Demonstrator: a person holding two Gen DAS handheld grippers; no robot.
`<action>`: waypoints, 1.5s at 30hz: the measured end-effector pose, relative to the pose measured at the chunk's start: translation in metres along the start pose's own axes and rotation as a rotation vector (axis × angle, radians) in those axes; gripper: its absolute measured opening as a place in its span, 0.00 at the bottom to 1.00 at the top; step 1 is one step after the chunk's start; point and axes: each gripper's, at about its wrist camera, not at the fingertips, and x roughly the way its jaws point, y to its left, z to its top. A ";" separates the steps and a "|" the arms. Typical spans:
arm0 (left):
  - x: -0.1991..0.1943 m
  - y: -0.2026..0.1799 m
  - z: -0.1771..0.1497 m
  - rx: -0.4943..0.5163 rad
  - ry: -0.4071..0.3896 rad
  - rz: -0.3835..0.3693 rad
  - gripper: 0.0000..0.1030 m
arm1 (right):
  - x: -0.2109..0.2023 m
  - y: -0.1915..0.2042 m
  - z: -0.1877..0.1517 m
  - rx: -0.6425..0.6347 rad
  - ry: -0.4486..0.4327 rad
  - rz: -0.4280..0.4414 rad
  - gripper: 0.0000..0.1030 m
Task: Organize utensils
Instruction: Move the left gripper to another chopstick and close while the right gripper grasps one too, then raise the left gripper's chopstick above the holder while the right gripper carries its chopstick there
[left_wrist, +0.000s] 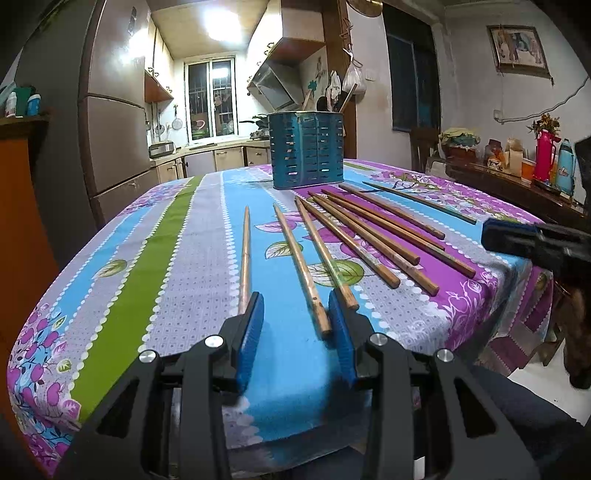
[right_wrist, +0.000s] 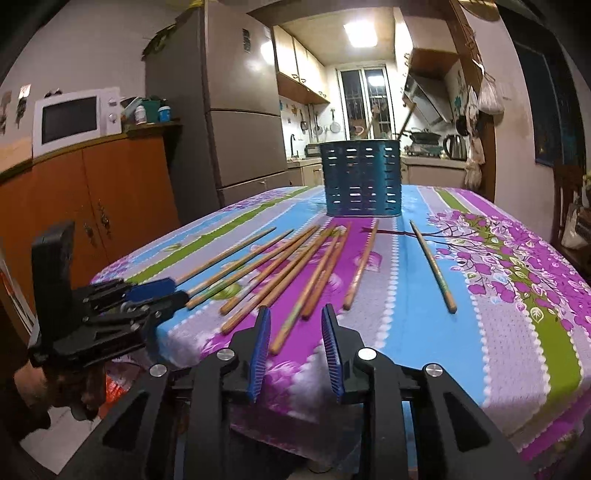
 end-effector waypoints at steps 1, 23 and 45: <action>0.000 0.000 0.000 -0.002 -0.002 0.001 0.34 | 0.003 0.005 -0.003 -0.008 0.001 -0.004 0.27; 0.004 -0.016 -0.005 0.045 -0.073 0.034 0.21 | 0.035 0.029 -0.015 -0.046 -0.031 -0.156 0.14; 0.000 -0.023 0.000 0.045 -0.120 0.068 0.05 | 0.024 0.021 -0.017 -0.003 -0.084 -0.159 0.07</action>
